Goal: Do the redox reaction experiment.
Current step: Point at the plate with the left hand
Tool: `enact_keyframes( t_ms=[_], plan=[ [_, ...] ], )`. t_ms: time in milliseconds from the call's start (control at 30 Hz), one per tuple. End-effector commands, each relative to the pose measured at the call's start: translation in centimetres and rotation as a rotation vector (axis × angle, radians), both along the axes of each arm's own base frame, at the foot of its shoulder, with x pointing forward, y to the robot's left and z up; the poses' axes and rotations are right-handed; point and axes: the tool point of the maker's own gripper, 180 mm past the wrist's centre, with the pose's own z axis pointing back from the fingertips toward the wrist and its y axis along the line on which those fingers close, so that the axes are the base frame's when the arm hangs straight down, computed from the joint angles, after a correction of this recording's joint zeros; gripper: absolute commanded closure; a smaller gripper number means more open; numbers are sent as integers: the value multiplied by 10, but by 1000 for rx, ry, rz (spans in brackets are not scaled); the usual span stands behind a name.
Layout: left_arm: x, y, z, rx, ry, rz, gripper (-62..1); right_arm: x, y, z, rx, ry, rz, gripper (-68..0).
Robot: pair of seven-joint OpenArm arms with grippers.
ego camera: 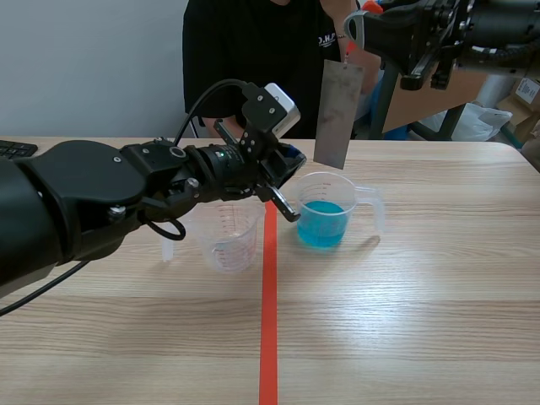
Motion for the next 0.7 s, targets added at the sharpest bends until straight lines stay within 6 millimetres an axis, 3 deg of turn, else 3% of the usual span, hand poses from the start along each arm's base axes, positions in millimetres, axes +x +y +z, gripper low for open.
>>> enact_keyframes(
  t_ms=[0, 667],
  plan=[
    [7, -4, 17, -40, -37, 3, -47, 1, 1, 23, 36, -51, 10, -13],
    [8, -4, 17, -46, -34, 7, -47, 1, 1, 23, 36, -51, 10, -13]
  ],
)
